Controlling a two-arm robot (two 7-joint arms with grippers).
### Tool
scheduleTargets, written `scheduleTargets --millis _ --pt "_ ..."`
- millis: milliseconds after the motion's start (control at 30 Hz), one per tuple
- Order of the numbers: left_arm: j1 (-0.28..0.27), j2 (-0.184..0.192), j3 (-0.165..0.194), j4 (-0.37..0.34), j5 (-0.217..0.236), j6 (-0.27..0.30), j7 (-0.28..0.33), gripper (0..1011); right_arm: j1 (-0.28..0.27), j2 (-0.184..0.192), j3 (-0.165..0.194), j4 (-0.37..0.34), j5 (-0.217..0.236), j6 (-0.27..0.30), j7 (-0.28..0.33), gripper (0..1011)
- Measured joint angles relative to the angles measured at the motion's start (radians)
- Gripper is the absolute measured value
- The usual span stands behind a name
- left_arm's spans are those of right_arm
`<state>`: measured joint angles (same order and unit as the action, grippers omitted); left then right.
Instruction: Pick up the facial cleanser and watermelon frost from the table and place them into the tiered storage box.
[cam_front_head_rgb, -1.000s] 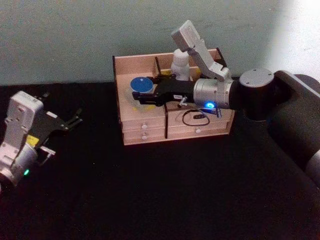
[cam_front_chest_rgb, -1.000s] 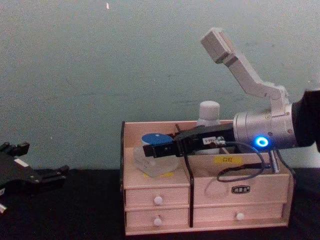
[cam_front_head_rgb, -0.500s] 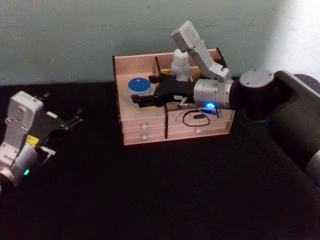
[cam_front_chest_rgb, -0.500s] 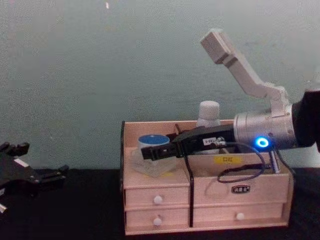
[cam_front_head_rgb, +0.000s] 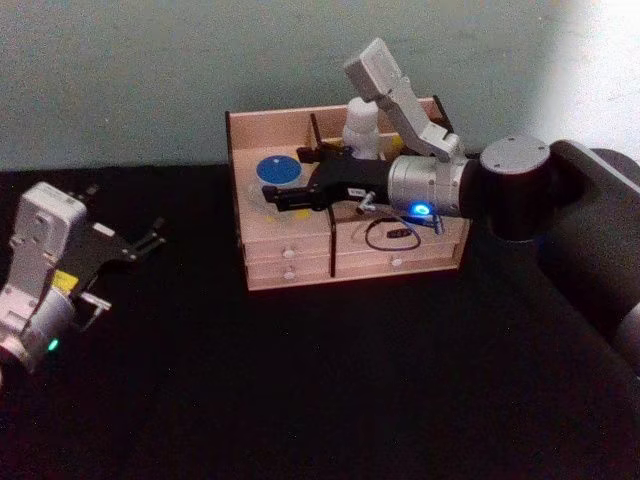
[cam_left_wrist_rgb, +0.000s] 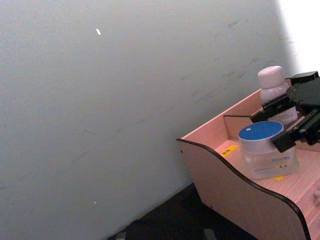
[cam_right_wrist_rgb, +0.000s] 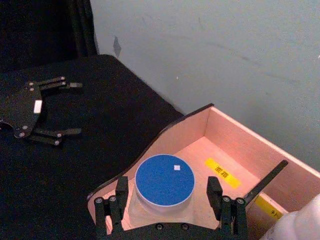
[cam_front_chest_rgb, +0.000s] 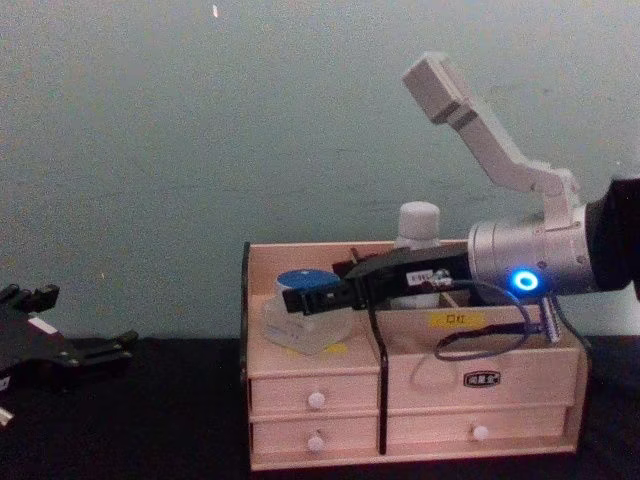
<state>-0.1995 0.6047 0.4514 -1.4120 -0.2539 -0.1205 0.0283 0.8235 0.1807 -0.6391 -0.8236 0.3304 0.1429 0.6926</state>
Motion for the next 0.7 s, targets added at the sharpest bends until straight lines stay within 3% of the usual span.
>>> scheduleTargets --millis 267,400,567,700 --pt "0.0 0.0 0.0 0.0 0.0 0.0 0.0 1001 -0.048 0.039 0.028 -0.114 0.011 -0.01 -0.018 1002" --pt "0.0 0.0 0.0 0.0 0.0 0.0 0.0 1001 -0.102 0.09 0.052 -0.24 0.036 -0.003 -0.028 1002" --pt "0.0 0.0 0.0 0.0 0.0 0.0 0.0 1001 -0.152 0.139 0.067 -0.34 0.058 0.011 -0.036 1003" --pt "0.0 0.0 0.0 0.0 0.0 0.0 0.0 1002 -0.218 0.21 0.089 -0.452 0.089 0.04 -0.05 1002"
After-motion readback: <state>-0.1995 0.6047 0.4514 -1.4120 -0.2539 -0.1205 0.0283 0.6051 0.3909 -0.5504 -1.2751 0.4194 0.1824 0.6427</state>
